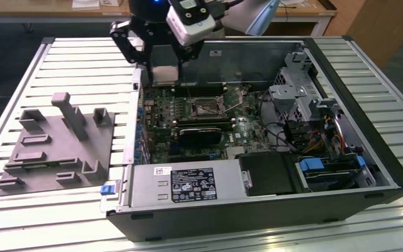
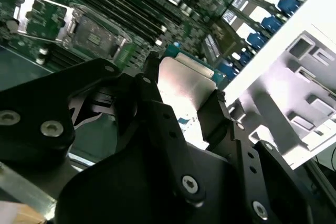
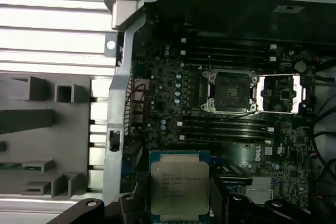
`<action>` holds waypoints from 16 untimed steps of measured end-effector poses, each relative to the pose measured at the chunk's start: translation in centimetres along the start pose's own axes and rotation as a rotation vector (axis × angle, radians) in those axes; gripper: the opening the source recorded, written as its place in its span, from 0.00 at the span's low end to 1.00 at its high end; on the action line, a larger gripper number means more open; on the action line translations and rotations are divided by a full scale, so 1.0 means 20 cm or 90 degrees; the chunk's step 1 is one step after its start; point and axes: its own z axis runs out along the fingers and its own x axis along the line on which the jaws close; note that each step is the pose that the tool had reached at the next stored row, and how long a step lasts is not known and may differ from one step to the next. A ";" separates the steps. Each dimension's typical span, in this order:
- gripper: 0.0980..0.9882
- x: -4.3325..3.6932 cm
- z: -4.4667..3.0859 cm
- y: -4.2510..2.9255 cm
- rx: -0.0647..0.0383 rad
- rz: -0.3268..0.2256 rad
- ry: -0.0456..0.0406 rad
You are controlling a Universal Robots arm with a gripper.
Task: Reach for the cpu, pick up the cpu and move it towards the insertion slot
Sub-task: 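Pick up the cpu and move it towards the insertion slot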
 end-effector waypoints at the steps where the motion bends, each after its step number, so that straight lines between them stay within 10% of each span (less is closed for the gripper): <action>1: 0.50 -0.024 0.000 -0.001 0.000 0.000 0.0003; 16: 0.50 -0.319 0.028 0.011 0.000 0.000 0.0007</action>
